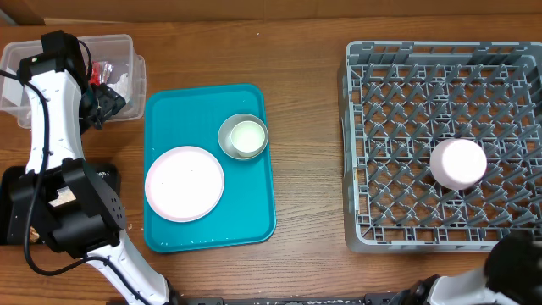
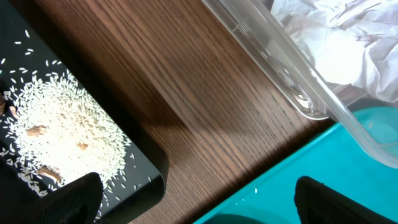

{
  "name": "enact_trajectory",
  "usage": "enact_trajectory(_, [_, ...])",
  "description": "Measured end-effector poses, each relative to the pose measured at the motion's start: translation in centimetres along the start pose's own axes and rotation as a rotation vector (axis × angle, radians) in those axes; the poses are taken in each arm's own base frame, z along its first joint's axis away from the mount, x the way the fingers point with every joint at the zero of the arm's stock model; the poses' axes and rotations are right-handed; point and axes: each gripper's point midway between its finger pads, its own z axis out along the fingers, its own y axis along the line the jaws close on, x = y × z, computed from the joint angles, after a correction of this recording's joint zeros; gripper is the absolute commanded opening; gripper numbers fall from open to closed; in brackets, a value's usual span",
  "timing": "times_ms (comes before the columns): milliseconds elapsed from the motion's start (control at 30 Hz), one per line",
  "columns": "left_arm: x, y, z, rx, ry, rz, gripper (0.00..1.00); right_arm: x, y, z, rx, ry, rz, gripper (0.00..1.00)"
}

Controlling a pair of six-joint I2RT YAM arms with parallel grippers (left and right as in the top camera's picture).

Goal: Sort waste into correct bins and load items into the dishwasher

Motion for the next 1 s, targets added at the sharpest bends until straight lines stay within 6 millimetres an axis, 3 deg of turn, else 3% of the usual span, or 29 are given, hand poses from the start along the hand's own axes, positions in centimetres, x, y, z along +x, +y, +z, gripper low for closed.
enact_trajectory(33, [0.0,0.0,0.0,0.000,0.000,0.000,1.00,1.0,1.8,-0.5,-0.032,-0.008,-0.062,0.31])
enact_trajectory(100, [0.0,0.0,0.0,0.000,0.000,0.000,1.00,3.5,6.1,-0.7,-0.105,-0.005,-0.198,0.43])
enact_trajectory(200, [0.0,0.0,0.0,0.000,0.000,0.000,1.00,8.5,13.4,-0.2,-0.234,0.015,-0.440,0.80])
enact_trajectory(267, [0.0,0.0,0.0,0.000,0.001,0.000,1.00,12.4,17.8,0.2,-0.316,0.032,-0.583,0.85])
enact_trajectory(333, [0.0,0.0,0.0,0.000,0.000,0.000,1.00,18.2,22.5,0.7,-0.403,0.058,-0.747,0.85])
enact_trajectory(433, [0.0,0.0,0.0,0.000,0.000,0.000,1.00,25.8,26.1,2.5,-0.435,0.112,-0.883,0.84])
enact_trajectory(500, [0.0,0.0,0.0,0.000,0.000,0.000,1.00,30.6,27.7,4.7,-0.431,0.150,-0.959,0.81])
enact_trajectory(633, [0.0,0.0,0.0,0.000,0.000,0.000,1.00,37.7,28.7,9.8,-0.367,0.193,-1.049,0.73])
enact_trajectory(700, [0.0,0.0,0.0,0.000,0.000,0.000,1.00,40.3,28.5,12.5,-0.312,0.189,-1.083,0.60])
enact_trajectory(833, [0.0,0.0,0.0,0.000,0.000,0.000,1.00,43.7,27.4,16.5,-0.215,0.163,-1.134,0.57])
enact_trajectory(1000, [0.0,0.0,0.0,0.000,0.000,0.000,1.00,46.4,26.7,18.7,-0.172,0.137,-1.159,0.54])
